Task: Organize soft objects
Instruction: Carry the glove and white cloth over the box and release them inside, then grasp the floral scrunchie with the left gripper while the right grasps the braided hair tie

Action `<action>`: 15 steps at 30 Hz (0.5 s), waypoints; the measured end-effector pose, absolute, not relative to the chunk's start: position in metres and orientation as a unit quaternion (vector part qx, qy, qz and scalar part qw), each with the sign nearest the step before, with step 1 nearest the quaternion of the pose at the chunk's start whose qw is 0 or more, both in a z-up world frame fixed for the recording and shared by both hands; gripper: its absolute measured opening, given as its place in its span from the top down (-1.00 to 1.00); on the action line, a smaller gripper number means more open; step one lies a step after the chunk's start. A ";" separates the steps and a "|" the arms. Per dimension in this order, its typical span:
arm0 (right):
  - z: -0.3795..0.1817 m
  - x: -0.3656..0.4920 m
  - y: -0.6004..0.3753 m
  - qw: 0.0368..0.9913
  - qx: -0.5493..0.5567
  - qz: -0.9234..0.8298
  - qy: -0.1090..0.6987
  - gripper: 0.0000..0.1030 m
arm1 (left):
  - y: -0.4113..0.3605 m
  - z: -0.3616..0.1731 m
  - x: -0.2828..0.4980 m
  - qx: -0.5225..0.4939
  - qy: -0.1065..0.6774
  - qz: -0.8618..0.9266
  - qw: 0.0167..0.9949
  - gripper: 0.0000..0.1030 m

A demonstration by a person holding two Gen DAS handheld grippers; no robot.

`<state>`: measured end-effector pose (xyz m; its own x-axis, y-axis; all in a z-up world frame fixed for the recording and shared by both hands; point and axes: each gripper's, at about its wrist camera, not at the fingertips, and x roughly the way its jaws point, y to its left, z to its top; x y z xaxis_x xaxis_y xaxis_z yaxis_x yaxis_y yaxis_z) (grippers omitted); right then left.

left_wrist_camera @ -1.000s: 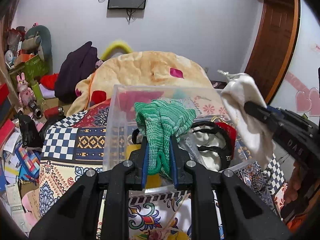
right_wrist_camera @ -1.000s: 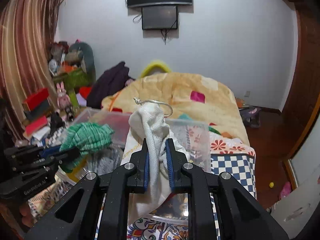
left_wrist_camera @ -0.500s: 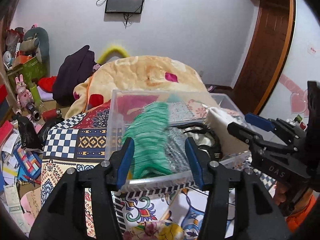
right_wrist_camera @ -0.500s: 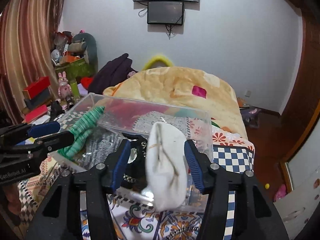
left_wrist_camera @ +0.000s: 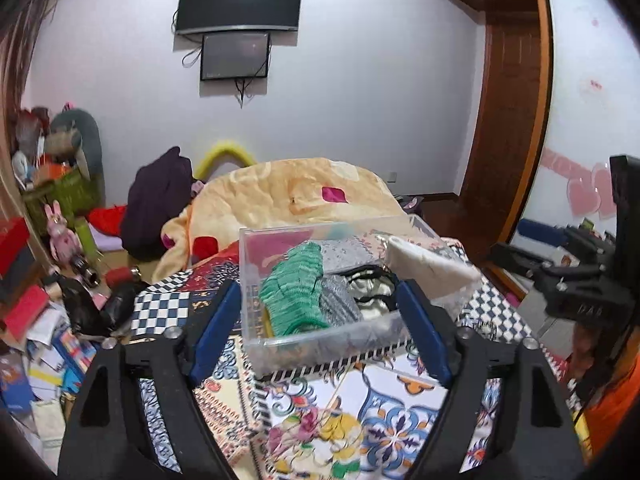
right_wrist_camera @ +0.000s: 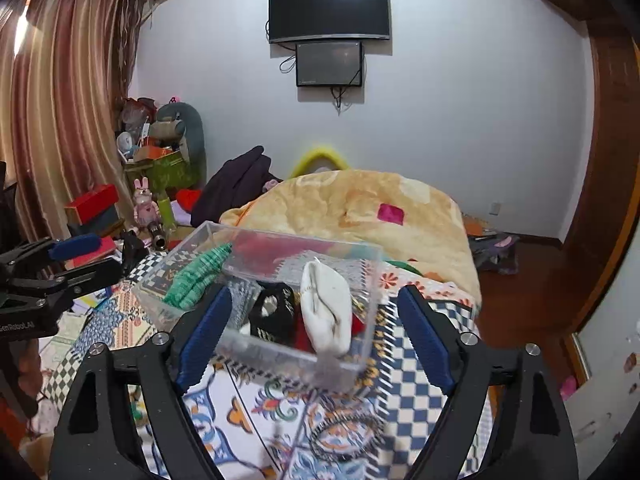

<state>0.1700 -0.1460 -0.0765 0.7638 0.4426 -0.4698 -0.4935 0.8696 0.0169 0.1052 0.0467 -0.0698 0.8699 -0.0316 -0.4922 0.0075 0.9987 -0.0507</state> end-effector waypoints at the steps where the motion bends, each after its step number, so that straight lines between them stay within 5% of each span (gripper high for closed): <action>1: -0.080 0.168 -0.150 0.937 -0.055 0.247 0.240 -0.63 | 0.045 -0.071 0.102 -0.019 0.255 -0.009 0.967 -0.71; 15: -0.158 0.156 -0.167 0.906 -0.079 0.228 0.347 -0.77 | 0.044 -0.143 0.085 -0.036 0.343 -0.009 0.939 -0.79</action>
<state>0.1562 -0.1675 -0.1578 0.6552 0.3574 -0.6656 -0.4675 0.8839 0.0145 0.0852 0.0437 -0.1429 0.7649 -0.0411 -0.6429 -0.0084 0.9972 -0.0737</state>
